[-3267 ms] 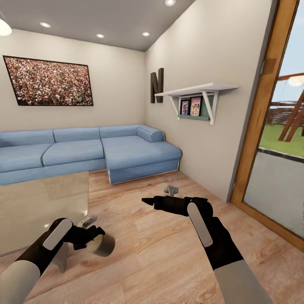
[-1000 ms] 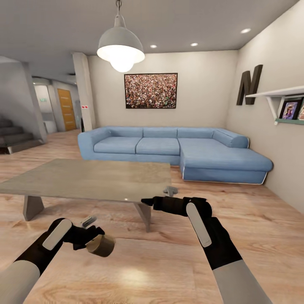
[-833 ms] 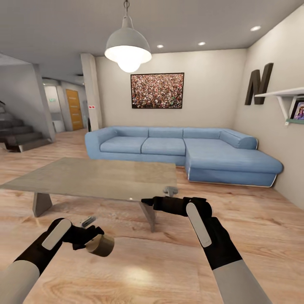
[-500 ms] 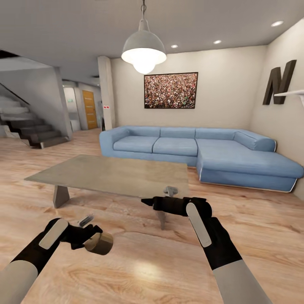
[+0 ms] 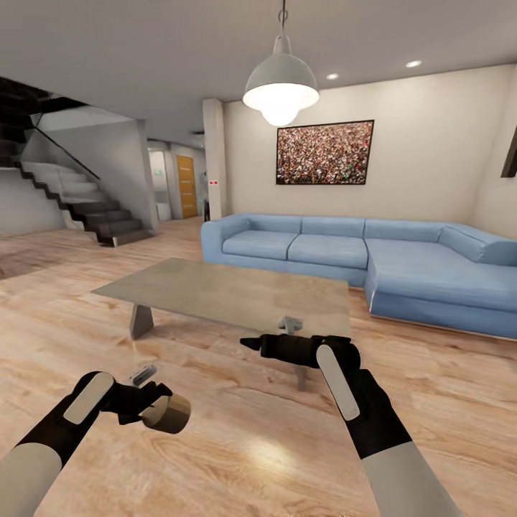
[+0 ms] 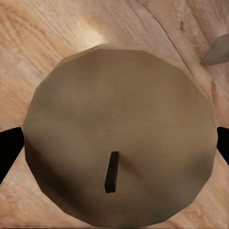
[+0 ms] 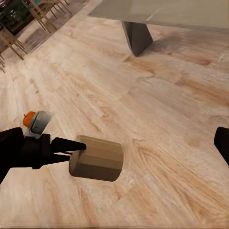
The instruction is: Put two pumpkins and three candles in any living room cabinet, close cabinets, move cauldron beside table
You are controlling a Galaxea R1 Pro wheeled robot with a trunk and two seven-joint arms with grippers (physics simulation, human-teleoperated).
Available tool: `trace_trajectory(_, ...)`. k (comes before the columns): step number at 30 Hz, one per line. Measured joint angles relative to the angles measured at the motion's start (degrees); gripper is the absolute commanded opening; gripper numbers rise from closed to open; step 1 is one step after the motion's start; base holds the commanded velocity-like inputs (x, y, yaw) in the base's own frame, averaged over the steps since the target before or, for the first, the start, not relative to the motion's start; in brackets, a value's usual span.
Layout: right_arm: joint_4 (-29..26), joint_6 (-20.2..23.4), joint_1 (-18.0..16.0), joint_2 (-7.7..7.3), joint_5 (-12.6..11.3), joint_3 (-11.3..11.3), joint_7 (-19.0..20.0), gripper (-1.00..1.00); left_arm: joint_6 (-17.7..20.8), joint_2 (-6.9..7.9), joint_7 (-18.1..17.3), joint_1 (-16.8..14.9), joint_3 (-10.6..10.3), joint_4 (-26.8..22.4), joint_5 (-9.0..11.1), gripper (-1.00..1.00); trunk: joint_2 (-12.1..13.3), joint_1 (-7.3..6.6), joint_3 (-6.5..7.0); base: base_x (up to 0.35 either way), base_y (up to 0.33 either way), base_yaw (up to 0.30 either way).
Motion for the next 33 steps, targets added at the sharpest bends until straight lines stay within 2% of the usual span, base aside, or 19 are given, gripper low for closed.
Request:
trace_trajectory(8,0.0,0.0,0.0,0.0,0.0,0.0,0.0,1.0,-0.01,0.07,0.01,0.0,0.0,0.0,0.08,-1.0,0.0,-0.02,0.0,-0.03,0.015,0.273)
trace_trajectory(17,-0.01,-0.02,0.01,-0.01,-0.03,0.0,0.01,1.0,-0.01,0.08,0.01,-0.01,0.0,0.0,-0.07,-1.0,0.0,-0.02,0.0,0.0,0.25,0.273)
trace_trajectory(26,0.07,0.0,0.0,0.01,-0.02,0.0,-0.05,1.0,-0.02,0.02,0.09,0.07,0.0,-0.01,0.05,-1.0,0.0,-0.02,0.0,0.0,0.039,0.273)
trace_trajectory(33,0.09,0.0,0.0,0.0,-0.11,0.0,-0.06,1.0,-0.04,-0.01,0.42,0.03,0.01,0.0,0.0,-1.0,2.58,-1.45,1.28,0.0,0.001,0.273)
